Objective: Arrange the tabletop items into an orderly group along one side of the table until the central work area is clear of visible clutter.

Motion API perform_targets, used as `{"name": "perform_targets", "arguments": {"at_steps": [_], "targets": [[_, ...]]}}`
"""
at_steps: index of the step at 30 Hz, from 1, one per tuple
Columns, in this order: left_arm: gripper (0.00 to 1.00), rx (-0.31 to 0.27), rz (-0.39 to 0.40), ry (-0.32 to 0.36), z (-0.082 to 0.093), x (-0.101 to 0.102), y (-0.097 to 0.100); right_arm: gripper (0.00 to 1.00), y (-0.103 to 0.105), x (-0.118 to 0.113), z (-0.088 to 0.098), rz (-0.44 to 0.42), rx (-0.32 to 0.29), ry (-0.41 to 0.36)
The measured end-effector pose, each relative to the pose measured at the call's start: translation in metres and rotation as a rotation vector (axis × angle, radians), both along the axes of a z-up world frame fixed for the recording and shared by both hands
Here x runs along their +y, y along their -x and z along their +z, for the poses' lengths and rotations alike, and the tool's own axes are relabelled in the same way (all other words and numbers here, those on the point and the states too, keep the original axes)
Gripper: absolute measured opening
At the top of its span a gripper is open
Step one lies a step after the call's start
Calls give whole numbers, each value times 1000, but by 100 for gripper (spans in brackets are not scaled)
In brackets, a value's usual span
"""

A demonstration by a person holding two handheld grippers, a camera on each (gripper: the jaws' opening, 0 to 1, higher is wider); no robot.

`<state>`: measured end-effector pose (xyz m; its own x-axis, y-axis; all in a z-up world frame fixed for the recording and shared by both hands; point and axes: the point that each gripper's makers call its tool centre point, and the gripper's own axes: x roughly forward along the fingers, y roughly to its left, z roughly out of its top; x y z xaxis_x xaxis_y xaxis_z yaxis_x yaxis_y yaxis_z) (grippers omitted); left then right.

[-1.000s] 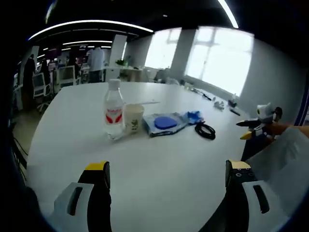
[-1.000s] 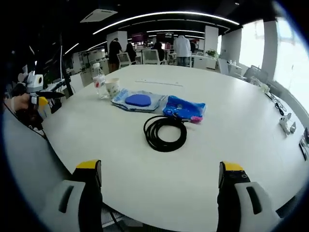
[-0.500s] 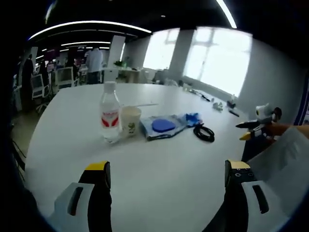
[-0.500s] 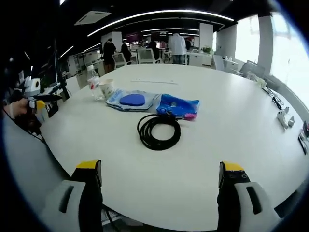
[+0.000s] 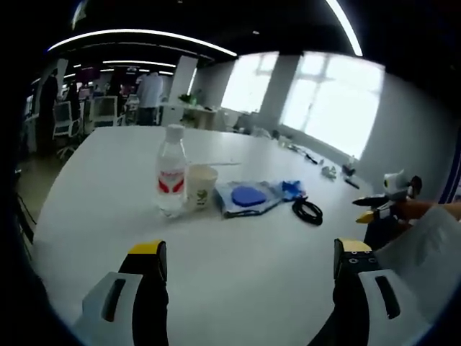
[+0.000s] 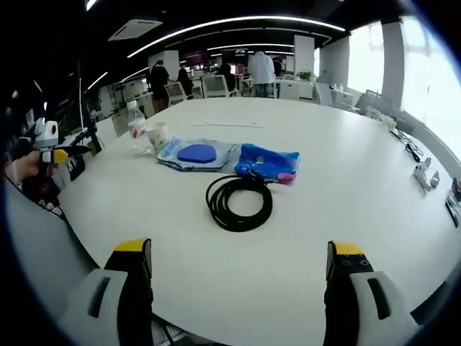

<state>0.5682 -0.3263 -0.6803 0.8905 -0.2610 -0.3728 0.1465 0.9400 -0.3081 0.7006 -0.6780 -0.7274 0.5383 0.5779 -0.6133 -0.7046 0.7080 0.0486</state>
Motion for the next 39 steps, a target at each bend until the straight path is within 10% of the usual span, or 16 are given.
{"name": "perform_targets", "arguments": {"at_steps": [39], "targets": [[92, 62, -66, -20, -15, -10, 4, 100, -19, -18, -8, -50, 13, 5]]}}
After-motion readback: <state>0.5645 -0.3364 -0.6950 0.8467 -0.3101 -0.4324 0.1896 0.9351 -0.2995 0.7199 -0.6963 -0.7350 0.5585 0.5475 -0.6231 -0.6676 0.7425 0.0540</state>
